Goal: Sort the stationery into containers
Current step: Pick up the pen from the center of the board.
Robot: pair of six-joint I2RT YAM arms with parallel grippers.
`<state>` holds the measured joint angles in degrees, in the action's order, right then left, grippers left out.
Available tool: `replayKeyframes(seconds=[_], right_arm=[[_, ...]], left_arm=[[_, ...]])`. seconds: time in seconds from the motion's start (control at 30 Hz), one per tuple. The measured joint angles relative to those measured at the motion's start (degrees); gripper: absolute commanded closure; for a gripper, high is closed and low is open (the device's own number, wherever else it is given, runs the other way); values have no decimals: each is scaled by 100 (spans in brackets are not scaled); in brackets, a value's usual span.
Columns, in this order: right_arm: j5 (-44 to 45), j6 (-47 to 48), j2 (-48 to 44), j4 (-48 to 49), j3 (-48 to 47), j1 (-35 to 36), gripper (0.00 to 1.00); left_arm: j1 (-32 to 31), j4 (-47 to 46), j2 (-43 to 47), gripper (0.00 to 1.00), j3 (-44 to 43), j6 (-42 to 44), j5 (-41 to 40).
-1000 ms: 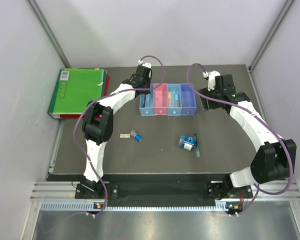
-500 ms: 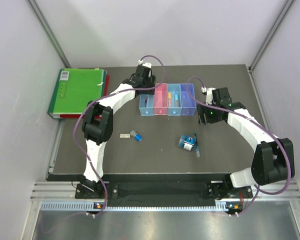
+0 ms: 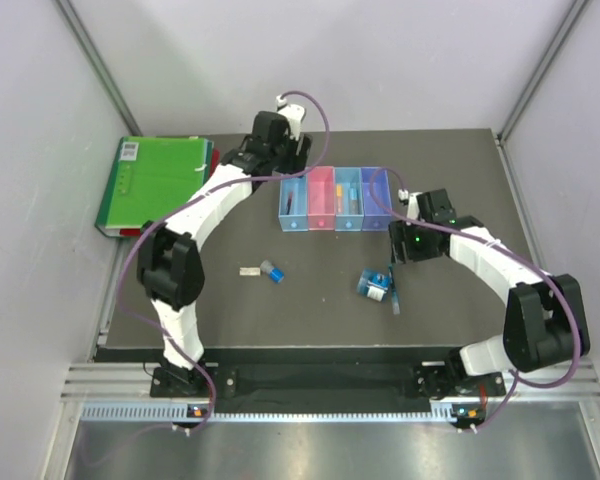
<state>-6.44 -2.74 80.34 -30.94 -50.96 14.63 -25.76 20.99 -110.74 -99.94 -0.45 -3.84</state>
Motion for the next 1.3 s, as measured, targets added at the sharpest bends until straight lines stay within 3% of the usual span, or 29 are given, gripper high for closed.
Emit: replayKeyframes(seconds=[0.2,0.47,1.13,1.3], right_arm=[[59,-177,144,227,0,365,33],[168,-516,643,503,247,463,38],[339,-866,1036,1272,273,780,87],[341,-903,1108,1298,210,846,90]], left_arm=[[-22,-37,857,17,107,682,-4],[-22,-31,1207,13,258,1314,-31],[-22,-48,1274,9,352,1703,-177],[-22,-50,1276,8,352,1700,-205]])
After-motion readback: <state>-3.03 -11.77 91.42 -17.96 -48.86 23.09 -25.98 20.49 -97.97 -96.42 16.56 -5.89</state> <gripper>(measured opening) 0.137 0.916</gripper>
